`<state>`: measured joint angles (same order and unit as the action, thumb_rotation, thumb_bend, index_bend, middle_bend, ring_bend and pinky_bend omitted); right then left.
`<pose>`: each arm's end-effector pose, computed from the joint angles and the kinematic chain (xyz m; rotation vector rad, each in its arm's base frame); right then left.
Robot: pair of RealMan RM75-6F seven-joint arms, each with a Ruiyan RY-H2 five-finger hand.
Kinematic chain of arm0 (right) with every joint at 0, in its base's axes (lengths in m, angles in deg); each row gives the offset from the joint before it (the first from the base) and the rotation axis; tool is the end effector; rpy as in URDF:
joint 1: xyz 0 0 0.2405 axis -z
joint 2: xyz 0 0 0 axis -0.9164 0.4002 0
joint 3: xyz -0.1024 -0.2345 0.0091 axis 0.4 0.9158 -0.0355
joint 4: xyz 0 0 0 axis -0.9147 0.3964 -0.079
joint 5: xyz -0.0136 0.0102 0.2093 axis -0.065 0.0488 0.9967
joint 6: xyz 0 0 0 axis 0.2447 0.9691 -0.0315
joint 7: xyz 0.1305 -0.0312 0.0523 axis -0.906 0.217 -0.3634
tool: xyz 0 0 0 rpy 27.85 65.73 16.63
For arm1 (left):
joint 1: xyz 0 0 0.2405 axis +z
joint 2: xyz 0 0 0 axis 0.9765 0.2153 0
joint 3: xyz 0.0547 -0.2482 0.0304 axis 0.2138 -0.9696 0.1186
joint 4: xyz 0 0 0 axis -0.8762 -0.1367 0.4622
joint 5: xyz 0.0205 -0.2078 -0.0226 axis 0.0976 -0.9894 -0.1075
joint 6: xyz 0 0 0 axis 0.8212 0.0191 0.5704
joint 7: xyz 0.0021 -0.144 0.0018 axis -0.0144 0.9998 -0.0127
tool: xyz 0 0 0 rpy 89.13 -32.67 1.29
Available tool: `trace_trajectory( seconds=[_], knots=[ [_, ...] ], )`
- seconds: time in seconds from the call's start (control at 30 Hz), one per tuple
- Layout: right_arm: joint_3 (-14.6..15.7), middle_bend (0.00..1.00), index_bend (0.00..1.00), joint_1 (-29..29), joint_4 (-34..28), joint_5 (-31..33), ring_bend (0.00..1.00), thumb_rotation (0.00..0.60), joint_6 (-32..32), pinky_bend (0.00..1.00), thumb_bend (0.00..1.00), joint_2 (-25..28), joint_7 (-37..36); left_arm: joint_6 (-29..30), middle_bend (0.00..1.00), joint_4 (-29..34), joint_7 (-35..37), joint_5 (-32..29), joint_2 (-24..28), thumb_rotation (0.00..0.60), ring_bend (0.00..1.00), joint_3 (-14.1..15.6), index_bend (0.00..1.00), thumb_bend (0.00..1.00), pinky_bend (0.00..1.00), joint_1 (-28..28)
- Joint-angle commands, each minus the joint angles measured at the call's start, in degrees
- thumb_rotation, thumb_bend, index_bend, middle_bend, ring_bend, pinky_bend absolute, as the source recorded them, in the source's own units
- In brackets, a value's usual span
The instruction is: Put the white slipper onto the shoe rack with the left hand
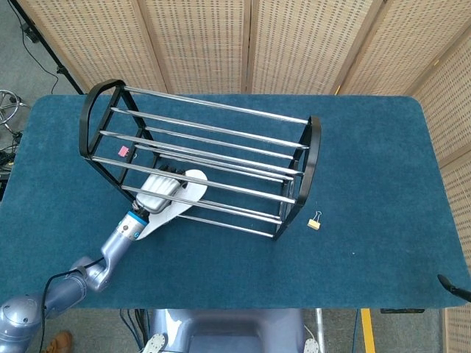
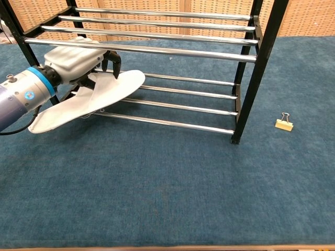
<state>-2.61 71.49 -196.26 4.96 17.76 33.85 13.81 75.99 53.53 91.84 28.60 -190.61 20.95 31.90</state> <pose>-0.3101 -0.1376 0.2202 1.0359 -0.9909 0.8497 -0.1663 0.3879 -0.0421 -1.8925 -0.4590 -1.1131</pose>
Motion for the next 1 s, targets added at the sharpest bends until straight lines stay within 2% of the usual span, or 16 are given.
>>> trace_trajectory(
  seconds=[0.03, 0.13, 0.4, 0.73, 1.0],
  knots=[
    [-0.1, 0.0, 0.0, -0.2, 0.1, 0.3, 0.0, 0.6, -0.4, 0.0, 0.0, 0.0, 0.0, -1.1, 0.45, -0.6, -0.6, -0.6, -0.5, 0.6, 0.46, -0.4, 0.57, 0.5, 0.45, -0.9],
    [-0.1, 0.0, 0.0, -0.5, 0.1, 0.6, 0.0, 0.6, -1.0, 0.0, 0.0, 0.0, 0.1, -4.6, 0.45, -1.2, -2.2, -2.7, -1.4, 0.6, 0.46, -1.6, 0.57, 0.5, 0.45, -2.2],
    [0.1, 0.0, 0.0, -0.5, 0.2, 0.8, 0.0, 0.6, -1.3, 0.0, 0.0, 0.0, 0.0, -7.5, 0.45, -2.2, -1.5, -5.9, -3.1, 0.6, 0.45, -3.4, 0.57, 0.5, 0.45, -3.5],
    [-0.2, 0.0, 0.0, -0.8, 0.4, 1.8, 0.0, 0.6, -2.1, 0.0, 0.0, 0.3, -0.4, -7.0, 0.45, -5.3, -1.6, -7.8, -5.3, 0.6, 0.45, -5.1, 0.57, 0.5, 0.45, -5.5],
    [-0.1, 0.0, 0.0, -1.0, 0.4, 2.2, 0.0, 0.6, -2.7, 0.0, 0.0, 0.5, -0.7, -9.2, 0.45, -6.4, -5.0, -11.2, -6.2, 0.6, 0.45, -7.1, 0.57, 0.49, 0.45, -6.5]
  ],
)
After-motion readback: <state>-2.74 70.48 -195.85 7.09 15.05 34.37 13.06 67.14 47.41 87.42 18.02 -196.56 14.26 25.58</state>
